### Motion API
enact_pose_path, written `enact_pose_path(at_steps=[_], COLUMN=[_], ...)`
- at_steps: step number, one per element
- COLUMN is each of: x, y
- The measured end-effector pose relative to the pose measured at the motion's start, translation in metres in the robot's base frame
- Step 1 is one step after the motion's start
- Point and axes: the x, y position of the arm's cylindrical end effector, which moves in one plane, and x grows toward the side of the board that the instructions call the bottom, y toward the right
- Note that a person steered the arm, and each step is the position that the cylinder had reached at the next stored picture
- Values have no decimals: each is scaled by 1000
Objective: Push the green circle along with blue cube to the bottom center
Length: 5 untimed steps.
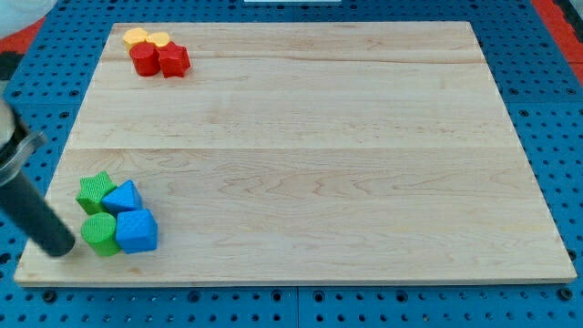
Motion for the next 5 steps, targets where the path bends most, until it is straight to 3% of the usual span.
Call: enact_pose_path(at_steps=[1,2,3,5], x=[3,-36,-45,-40], y=[2,28,73,118])
